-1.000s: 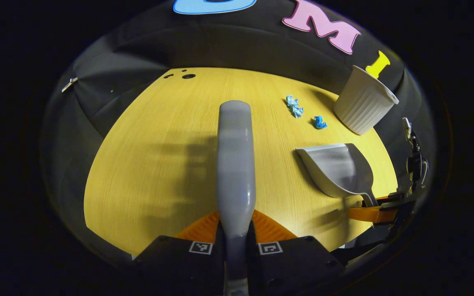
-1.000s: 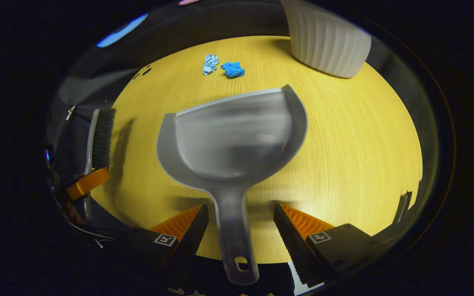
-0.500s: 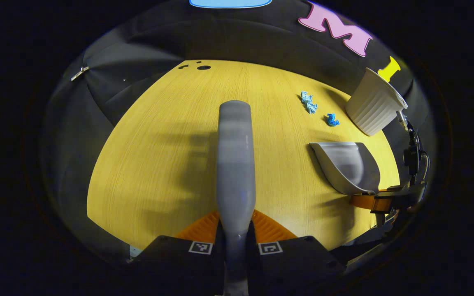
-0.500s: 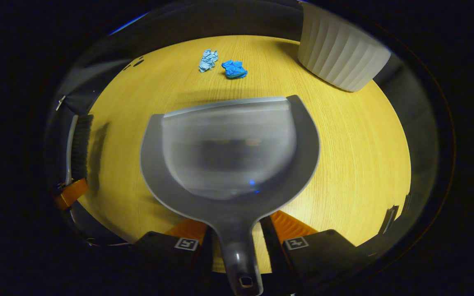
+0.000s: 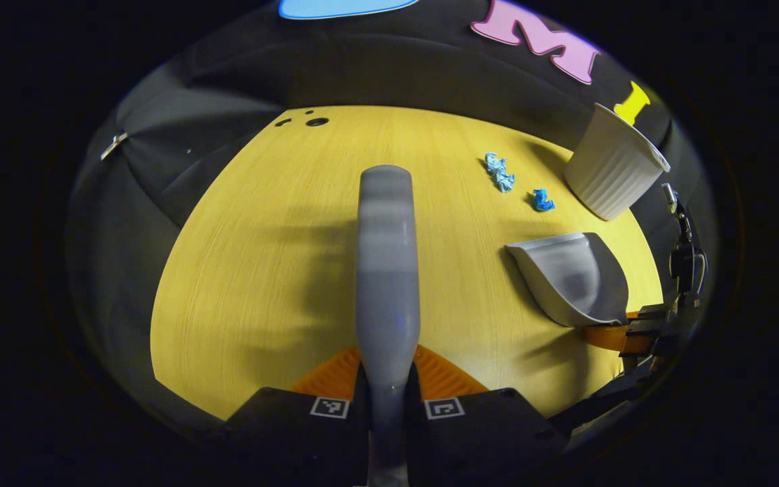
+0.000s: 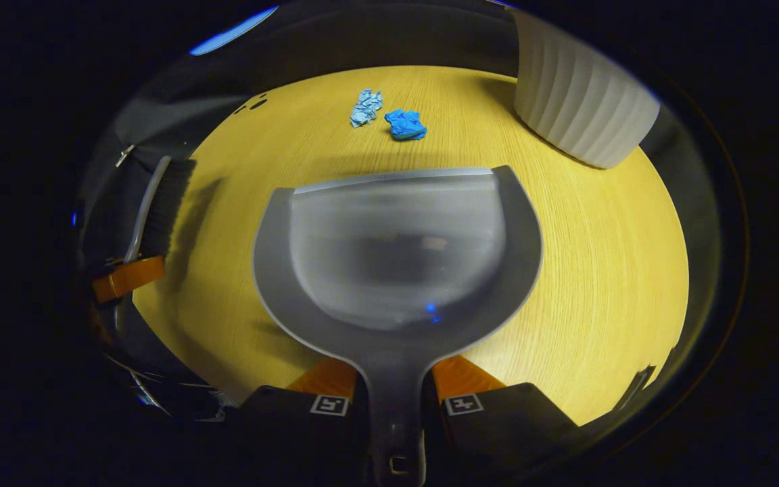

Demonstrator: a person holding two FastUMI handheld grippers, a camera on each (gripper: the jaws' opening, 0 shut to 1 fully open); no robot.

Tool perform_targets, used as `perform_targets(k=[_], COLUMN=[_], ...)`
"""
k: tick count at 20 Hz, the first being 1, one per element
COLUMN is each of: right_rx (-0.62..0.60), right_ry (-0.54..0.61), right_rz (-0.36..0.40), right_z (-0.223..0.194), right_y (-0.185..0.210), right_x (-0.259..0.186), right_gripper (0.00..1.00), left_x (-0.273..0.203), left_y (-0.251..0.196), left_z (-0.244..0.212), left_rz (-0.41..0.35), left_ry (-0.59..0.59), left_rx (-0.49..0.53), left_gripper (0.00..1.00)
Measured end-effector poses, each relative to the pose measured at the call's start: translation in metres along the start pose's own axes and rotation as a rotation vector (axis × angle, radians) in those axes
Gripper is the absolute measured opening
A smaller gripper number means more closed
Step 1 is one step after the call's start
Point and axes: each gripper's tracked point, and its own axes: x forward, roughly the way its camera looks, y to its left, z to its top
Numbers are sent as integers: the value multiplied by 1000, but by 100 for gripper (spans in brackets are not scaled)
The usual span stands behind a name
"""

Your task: Pick up the small broom and dustpan from the desktop, sweep the trash into the dustpan with the broom, and then empty the trash into the garbage bin.

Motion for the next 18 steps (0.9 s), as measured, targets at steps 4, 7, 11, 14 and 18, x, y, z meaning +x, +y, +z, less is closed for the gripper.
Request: perform_targets(k=[4,7,11,14,18], right_rx=[1,-27,-49,-57,-70], right_ry=[-8,-15,-5,10,55], right_rz=[13,-8,-7,-7,8], right_z=[0,2,6,9,4], right_y=[-19,-42,-65,-81,-95], right_x=[-10,-19,-25,-22,-15], right_gripper=[36,36,36,36,37], left_x=[20,42,80,112,150], left_y=[-13,-24,-40,-46,-67], left_z=[40,76,126,158,194], left_rz=[-1,-2,-11,25,50], left_ry=[3,19,39,60,88], left_rx=[109,199,301,383,567], left_gripper=[26,26,26,26,26])
